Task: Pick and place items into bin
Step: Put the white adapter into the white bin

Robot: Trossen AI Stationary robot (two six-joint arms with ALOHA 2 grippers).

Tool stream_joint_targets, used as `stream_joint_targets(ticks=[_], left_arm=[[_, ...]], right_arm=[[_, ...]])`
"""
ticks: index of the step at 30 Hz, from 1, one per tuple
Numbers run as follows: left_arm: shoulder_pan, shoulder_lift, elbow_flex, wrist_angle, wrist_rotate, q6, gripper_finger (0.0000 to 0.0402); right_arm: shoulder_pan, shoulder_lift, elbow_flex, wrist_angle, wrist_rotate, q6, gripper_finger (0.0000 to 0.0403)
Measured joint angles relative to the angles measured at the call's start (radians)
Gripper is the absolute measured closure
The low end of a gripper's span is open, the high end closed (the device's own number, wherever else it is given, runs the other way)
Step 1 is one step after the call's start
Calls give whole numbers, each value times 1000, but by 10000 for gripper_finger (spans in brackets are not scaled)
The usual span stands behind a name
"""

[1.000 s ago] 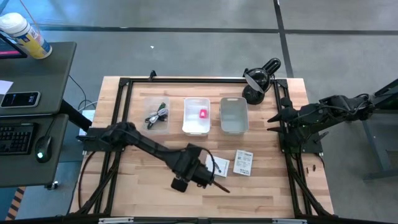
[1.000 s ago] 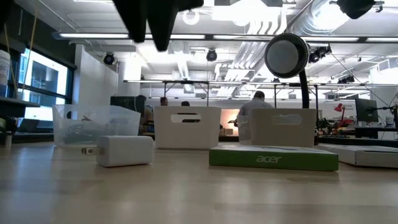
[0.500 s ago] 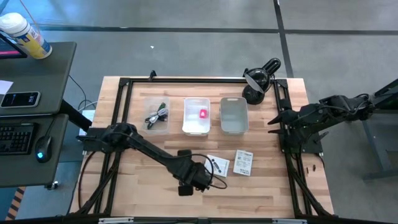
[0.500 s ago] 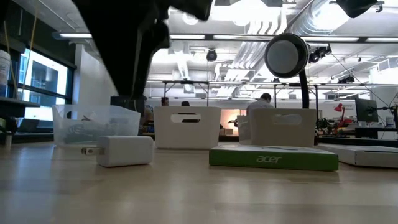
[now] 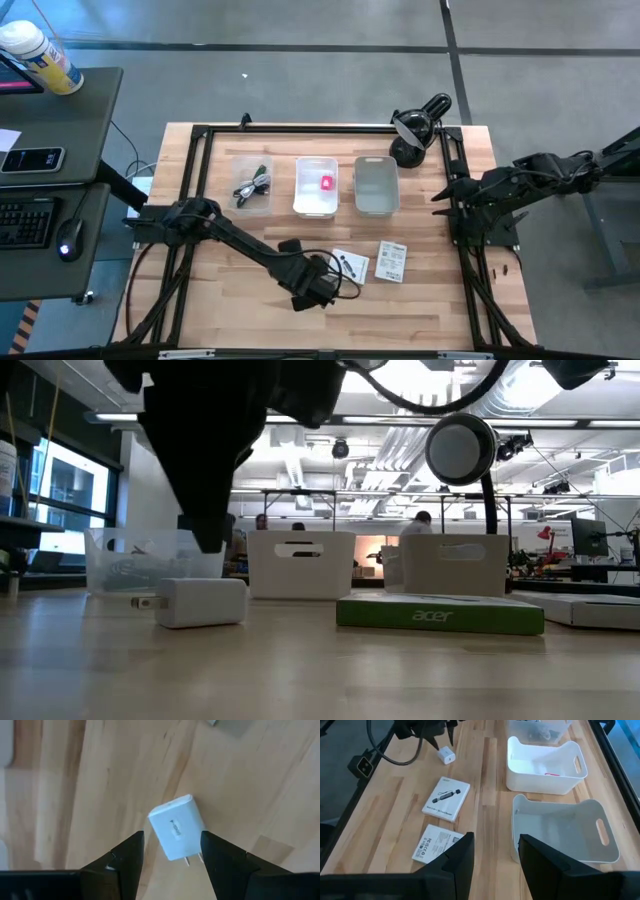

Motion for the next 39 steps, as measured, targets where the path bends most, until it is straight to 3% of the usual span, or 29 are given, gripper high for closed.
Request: stream_joint_targets(ticks=[14, 20, 24, 30, 39], left_arm=[[-19, 0, -33, 55, -60, -92, 217], [-33, 0, -42, 18, -20, -105, 217], [-34, 0, -41, 19, 19, -38, 217], [-32, -2, 2, -31, -6, 44, 217], [-24, -2, 2, -61, 25, 66, 217]], right_arm=[[0, 0, 0, 0, -8, -3, 258], [0, 0, 0, 0, -18, -2, 258], [0, 0, 0, 0, -18, -10, 258], [0, 0, 0, 0, -9, -19, 258], [0, 0, 0, 0, -10, -39, 258]])
